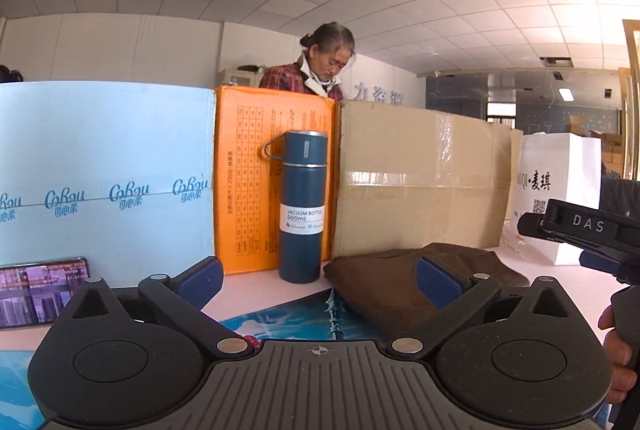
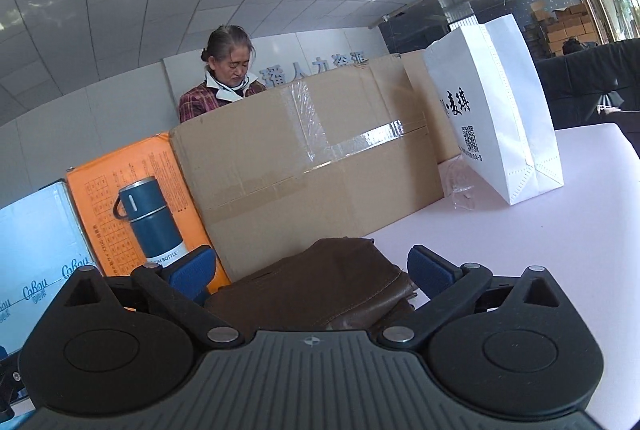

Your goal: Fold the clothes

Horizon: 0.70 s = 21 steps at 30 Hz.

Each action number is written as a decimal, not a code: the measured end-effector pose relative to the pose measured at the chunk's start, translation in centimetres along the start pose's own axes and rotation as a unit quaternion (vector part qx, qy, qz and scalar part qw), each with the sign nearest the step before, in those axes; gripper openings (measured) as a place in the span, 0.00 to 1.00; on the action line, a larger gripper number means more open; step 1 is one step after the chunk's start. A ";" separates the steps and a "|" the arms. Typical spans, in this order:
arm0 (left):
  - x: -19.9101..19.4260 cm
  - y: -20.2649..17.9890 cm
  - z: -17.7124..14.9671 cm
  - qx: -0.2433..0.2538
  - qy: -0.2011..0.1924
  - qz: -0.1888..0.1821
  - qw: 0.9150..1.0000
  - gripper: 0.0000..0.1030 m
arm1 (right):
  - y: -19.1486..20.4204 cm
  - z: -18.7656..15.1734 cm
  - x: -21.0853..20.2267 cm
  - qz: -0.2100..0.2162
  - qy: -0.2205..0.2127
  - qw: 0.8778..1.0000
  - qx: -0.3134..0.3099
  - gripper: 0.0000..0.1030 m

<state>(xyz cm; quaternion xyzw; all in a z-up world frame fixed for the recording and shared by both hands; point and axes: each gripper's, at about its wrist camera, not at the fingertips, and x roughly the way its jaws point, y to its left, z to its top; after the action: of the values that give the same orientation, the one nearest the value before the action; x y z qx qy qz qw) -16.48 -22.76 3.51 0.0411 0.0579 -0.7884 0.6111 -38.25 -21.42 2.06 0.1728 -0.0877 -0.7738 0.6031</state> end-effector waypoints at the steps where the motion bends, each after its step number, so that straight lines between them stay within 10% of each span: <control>1: -0.3 0.3 -0.4 -0.006 -0.007 -0.003 1.000 1.00 | 0.8 -0.7 -0.6 -0.010 -0.002 1.000 -0.007 1.00; 7: -0.7 2.0 -2.3 -0.056 -0.041 -0.004 0.998 1.00 | 4.9 -4.9 -2.6 -0.057 -0.054 0.993 -0.087 1.00; 21: -1.3 0.3 -3.6 0.015 -0.071 -0.003 0.997 1.00 | 7.2 -7.0 -2.8 -0.154 -0.095 0.974 -0.137 1.00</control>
<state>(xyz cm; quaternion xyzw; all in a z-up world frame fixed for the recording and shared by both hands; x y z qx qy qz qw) -15.88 -21.09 0.14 -0.0057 0.0023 -0.7917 0.6108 -28.57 -20.10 -1.45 0.0258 -0.0096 -0.8750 0.4833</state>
